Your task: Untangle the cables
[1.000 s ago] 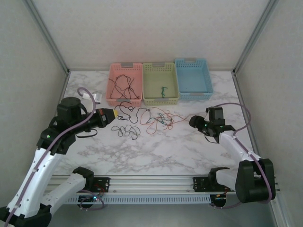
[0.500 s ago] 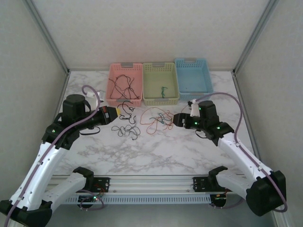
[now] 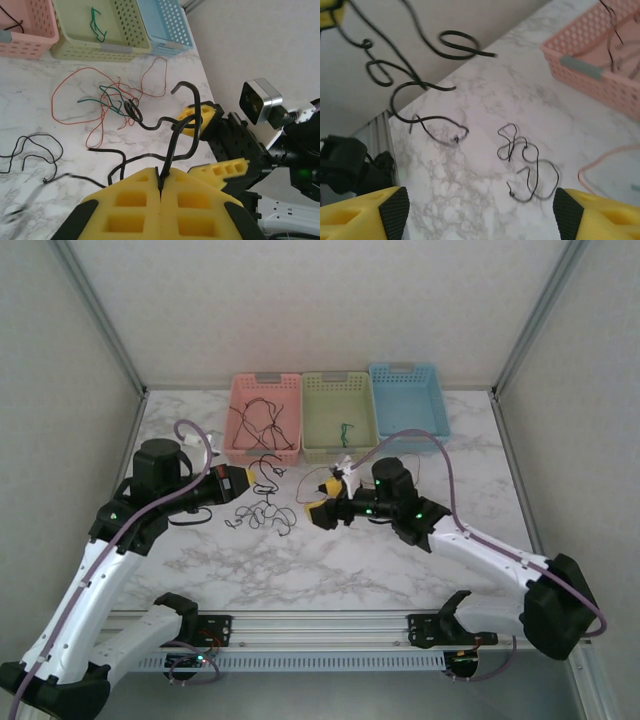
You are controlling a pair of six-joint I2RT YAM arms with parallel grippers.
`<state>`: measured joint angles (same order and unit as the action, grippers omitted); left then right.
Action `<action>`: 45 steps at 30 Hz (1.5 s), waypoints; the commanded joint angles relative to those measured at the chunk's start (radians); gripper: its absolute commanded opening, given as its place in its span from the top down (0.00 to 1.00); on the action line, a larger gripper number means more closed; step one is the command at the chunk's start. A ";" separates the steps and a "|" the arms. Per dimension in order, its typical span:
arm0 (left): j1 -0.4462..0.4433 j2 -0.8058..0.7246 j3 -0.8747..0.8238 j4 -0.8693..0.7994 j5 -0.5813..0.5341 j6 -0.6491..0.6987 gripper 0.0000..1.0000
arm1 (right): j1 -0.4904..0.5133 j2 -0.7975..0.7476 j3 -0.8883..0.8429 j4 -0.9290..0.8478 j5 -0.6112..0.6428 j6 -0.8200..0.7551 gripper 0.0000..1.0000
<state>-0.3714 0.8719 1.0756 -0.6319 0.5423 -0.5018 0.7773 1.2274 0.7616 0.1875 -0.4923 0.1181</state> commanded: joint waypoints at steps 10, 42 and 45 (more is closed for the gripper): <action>-0.006 -0.030 0.072 -0.027 0.027 -0.021 1.00 | 0.057 0.224 0.069 0.334 -0.088 -0.294 0.19; -0.021 -0.068 0.139 -0.153 -0.192 0.004 1.00 | 0.042 0.265 -0.010 0.491 0.069 -0.201 1.00; -0.020 -0.085 0.166 -0.196 -0.276 0.014 1.00 | -0.023 0.234 -0.086 0.508 0.136 -0.110 1.00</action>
<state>-0.3912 0.8299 1.1748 -0.7765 0.3916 -0.5148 0.8257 1.4891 0.7467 0.6964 -0.4690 -0.0845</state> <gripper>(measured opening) 0.047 0.047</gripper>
